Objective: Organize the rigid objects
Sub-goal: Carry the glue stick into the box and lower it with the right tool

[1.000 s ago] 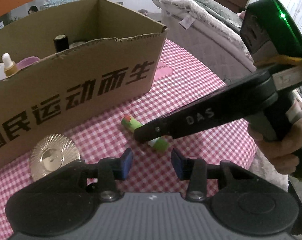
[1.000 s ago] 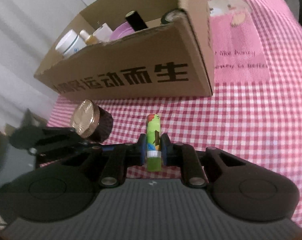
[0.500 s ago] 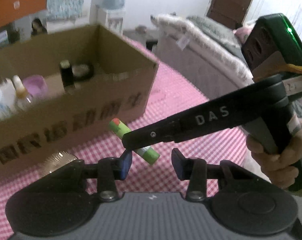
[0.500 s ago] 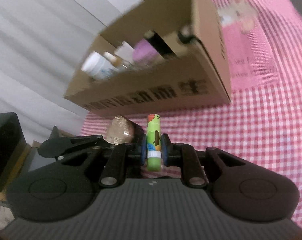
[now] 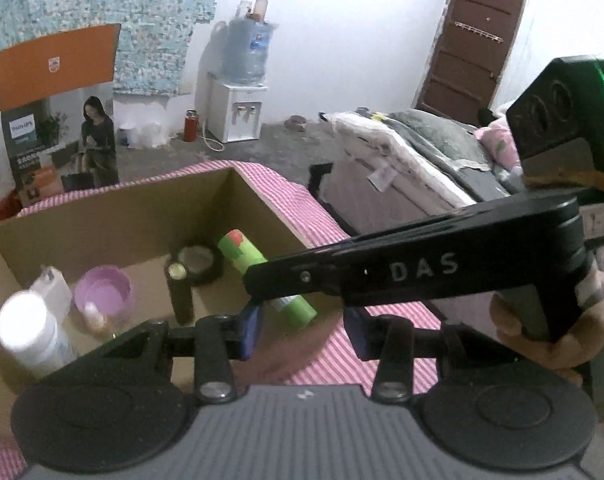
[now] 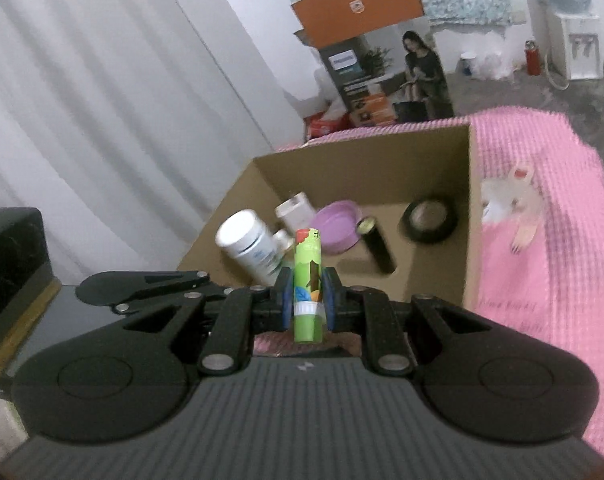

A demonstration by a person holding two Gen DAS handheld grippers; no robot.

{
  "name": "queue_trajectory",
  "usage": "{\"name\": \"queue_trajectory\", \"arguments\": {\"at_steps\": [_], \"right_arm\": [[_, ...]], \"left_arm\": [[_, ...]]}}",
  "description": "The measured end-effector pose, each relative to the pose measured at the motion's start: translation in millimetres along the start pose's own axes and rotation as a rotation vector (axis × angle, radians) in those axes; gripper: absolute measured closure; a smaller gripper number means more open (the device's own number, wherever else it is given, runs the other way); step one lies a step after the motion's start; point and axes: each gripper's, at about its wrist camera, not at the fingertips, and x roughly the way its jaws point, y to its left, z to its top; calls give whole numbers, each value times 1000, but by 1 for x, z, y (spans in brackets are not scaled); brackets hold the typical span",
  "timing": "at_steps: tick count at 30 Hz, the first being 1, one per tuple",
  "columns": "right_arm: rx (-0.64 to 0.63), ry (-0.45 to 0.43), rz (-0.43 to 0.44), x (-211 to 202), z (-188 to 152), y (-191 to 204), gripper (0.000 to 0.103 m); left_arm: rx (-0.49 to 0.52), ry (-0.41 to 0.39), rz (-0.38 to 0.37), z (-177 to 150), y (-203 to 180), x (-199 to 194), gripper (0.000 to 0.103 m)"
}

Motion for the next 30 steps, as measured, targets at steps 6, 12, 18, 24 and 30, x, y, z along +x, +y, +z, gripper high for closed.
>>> {"name": "queue_trajectory", "arguments": {"at_steps": [6,12,18,24,30], "right_arm": [[-13,50,-105,41,28,-24,89],[-70,124,-188,73,35,-38,88],[-127,161,-250,85,35,-40,75],[-113,119,-257,71,34,-40,73],[-62,16,-216,23,23,-31,72]], "left_arm": [[-28,69,0,12,21,37,59],[-34,104,2,6,30,51,55],[-40,94,8,7,32,47,50],[-42,54,19,7,28,23,48],[-55,-16,49,-2,27,-23,43]]}}
